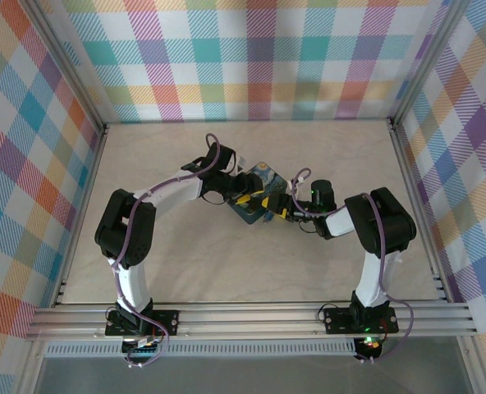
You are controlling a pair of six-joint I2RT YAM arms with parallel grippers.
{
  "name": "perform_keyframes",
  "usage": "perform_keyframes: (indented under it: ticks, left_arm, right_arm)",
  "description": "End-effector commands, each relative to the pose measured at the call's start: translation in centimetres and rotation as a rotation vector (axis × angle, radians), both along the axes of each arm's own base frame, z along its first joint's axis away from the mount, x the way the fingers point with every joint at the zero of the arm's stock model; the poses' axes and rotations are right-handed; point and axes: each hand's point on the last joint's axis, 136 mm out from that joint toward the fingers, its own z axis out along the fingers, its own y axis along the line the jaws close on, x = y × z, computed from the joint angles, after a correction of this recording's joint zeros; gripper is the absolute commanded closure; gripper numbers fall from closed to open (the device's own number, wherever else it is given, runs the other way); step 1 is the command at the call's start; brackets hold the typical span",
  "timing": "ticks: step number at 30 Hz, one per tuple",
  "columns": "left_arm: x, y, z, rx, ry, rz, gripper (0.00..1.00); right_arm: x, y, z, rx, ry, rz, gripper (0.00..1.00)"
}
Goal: Unlock a padlock with a key
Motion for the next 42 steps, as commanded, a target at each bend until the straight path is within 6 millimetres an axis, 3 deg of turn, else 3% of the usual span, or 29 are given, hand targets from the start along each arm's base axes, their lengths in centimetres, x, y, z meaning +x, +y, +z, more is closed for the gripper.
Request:
perform_keyframes:
  ticks: [1,15,27,42]
  left_arm:
    - [0.07,-0.65,0.08,0.001,-0.005,-0.007,0.37]
    - [0.15,-0.58,0.37,0.003,-0.012,-0.002,0.37]
    - [0.23,-0.65,0.38,0.000,-0.012,-0.001,0.37]
    - [0.24,-0.67,0.32,0.000,-0.012,-0.002,0.37]
  right_arm:
    - [-0.65,0.40,0.98,0.025,-0.034,0.028,0.27]
    - [-1.08,0.34,1.12,0.027,-0.033,0.036,0.48]
    - [-0.84,0.30,0.68,0.013,-0.015,0.029,0.58]
    - [-0.79,0.17,0.34,-0.001,0.000,0.018,0.79]
